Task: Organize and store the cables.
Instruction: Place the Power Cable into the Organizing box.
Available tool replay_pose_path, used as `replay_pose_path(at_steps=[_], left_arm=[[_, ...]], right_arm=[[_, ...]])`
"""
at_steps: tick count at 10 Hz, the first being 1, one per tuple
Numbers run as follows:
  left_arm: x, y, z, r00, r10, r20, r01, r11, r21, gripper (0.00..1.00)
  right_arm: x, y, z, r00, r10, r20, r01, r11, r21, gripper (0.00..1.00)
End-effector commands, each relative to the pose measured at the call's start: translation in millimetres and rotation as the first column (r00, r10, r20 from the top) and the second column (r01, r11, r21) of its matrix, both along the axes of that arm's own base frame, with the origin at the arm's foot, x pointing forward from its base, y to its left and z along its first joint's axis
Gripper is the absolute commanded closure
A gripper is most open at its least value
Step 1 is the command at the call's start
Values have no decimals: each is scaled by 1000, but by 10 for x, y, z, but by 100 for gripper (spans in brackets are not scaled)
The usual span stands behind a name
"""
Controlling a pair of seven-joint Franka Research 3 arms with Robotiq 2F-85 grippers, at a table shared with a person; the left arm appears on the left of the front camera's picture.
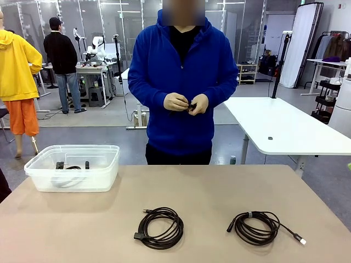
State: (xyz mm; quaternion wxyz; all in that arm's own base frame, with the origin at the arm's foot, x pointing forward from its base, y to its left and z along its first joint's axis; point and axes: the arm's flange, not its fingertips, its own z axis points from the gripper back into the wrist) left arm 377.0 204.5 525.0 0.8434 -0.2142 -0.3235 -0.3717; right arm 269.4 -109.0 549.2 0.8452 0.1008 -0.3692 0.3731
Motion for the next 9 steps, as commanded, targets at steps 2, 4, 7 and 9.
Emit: replay_pose_path(at_steps=[2,4,7,9], left_arm=[[-20,-13,20,1000,2,8,-2,1000,10,0],[-20,-13,20,1000,2,8,-2,1000,10,0],[-20,-13,20,1000,2,8,-2,1000,10,0],[-20,-13,20,1000,2,8,-2,1000,10,0]], right_arm=[[-11,-18,-8,1000,14,6,-14,1000,-5,0],[-11,-18,-8,1000,14,6,-14,1000,-5,0],[-11,-18,-8,1000,14,6,-14,1000,-5,0],[-11,-18,-8,1000,14,6,-14,1000,-5,0]])
